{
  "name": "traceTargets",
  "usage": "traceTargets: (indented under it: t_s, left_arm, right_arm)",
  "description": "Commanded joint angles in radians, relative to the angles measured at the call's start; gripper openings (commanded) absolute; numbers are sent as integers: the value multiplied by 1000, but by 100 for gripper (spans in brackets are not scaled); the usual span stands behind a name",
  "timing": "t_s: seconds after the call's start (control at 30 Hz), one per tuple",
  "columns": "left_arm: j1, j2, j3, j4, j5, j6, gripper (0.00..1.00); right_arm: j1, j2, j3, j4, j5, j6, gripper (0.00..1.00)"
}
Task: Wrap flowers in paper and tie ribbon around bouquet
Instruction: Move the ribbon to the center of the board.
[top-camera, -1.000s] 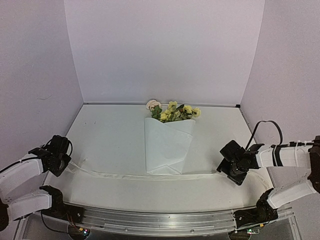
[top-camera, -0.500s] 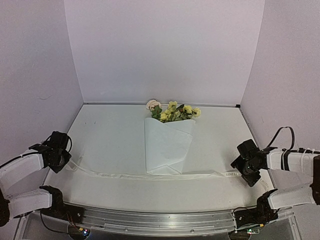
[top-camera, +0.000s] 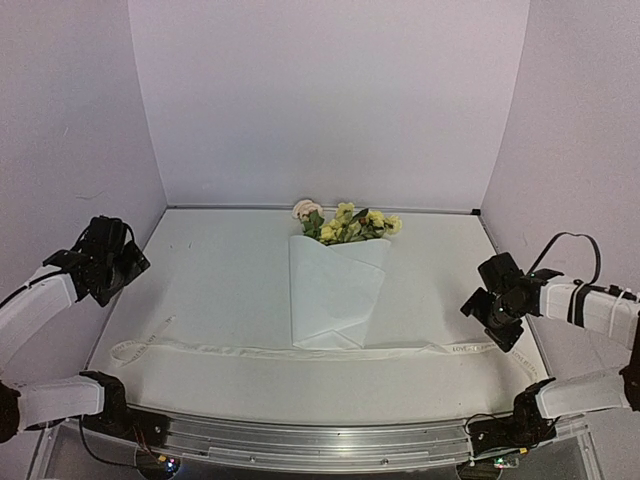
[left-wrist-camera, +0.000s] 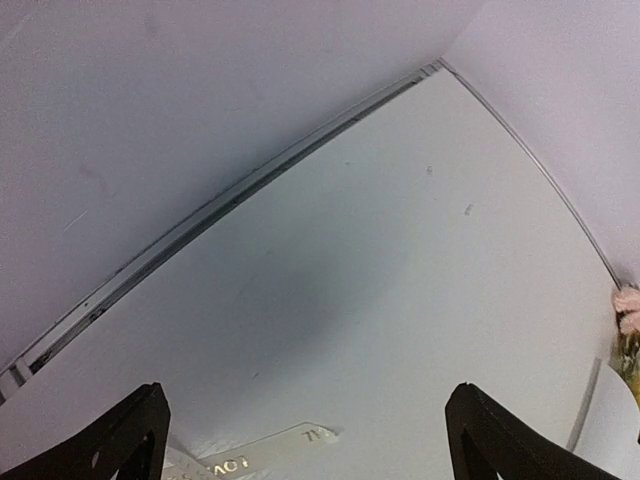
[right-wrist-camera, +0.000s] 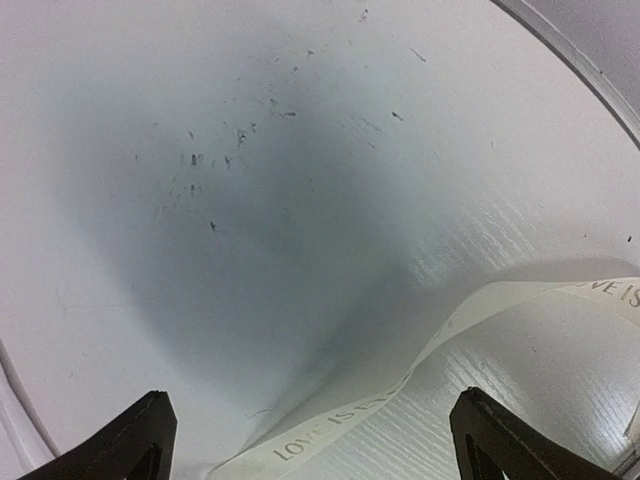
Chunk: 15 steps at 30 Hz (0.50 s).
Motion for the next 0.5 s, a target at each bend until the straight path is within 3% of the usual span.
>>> traceTargets:
  t_s: [0.0, 0.27, 0.47]
  left_arm:
    - [-3, 75, 102, 103, 268, 173, 100]
    - [-217, 361, 149, 394, 609, 133, 100]
    - [-261, 614, 228, 645, 823, 116, 97]
  right_arm:
    - [25, -11, 76, -24, -99, -101, 98]
    - [209, 192, 234, 158, -244, -196, 98]
    - [237, 416, 351, 335, -390, -238, 98]
